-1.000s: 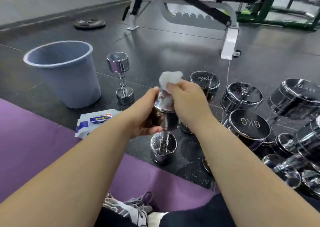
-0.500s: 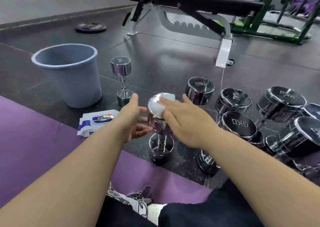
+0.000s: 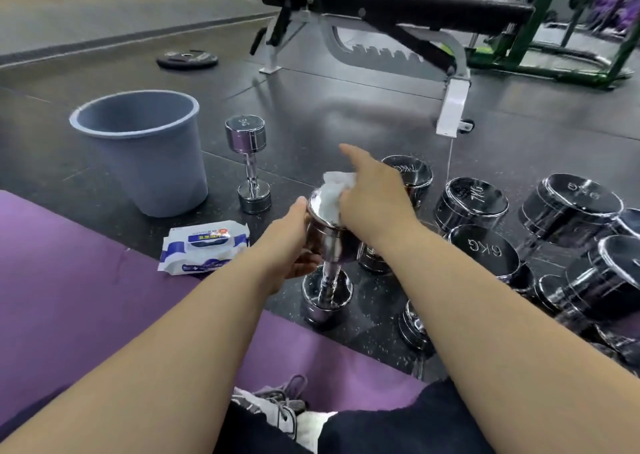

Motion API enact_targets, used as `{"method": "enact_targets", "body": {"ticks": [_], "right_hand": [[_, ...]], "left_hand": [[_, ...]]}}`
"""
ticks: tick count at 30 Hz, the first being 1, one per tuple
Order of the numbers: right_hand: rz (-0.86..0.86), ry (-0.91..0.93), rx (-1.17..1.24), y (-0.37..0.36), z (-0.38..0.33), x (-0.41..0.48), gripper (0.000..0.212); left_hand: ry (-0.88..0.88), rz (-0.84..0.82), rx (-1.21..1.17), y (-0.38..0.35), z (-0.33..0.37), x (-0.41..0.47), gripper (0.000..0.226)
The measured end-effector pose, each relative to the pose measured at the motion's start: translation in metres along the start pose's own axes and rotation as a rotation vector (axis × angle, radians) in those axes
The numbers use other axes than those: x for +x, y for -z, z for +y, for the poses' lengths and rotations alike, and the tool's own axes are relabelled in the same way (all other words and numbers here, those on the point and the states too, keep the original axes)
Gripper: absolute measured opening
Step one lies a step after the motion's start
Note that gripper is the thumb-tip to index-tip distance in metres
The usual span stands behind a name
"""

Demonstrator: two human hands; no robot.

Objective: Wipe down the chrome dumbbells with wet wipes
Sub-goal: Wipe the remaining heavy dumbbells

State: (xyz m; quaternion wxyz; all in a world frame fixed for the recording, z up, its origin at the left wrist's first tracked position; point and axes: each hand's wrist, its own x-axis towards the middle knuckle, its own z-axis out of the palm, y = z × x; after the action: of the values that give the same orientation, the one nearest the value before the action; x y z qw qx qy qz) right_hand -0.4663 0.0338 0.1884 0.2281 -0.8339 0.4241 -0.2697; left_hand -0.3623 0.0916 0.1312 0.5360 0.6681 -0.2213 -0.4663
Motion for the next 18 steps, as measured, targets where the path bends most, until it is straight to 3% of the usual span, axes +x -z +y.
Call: {"method": "enact_targets", "body": {"ticks": [3,9,12,14,18], "right_hand": [[-0.199,0.137,-0.168,-0.011,-0.005,-0.014,0.051],[-0.192,0.059,-0.457,-0.001,0.012,-0.013,0.038],[-0.272,0.074,-0.431,-0.019,-0.007,0.002,0.039],[-0.321,0.209,-0.438,-0.021,-0.016,-0.011,0.043],[-0.273,0.267,-0.372,-0.001,0.008,-0.040,0.048]], "left_hand": [[-0.009,0.013,0.003,0.003,-0.001,0.002,0.053],[0.019,-0.009,0.002,0.001,-0.003,0.005,0.047],[-0.031,-0.019,0.015,0.004,-0.004,0.001,0.045],[-0.062,-0.027,0.039,0.010,-0.005,0.001,0.037],[-0.030,-0.056,0.048,0.009,-0.005,0.007,0.032]]}}
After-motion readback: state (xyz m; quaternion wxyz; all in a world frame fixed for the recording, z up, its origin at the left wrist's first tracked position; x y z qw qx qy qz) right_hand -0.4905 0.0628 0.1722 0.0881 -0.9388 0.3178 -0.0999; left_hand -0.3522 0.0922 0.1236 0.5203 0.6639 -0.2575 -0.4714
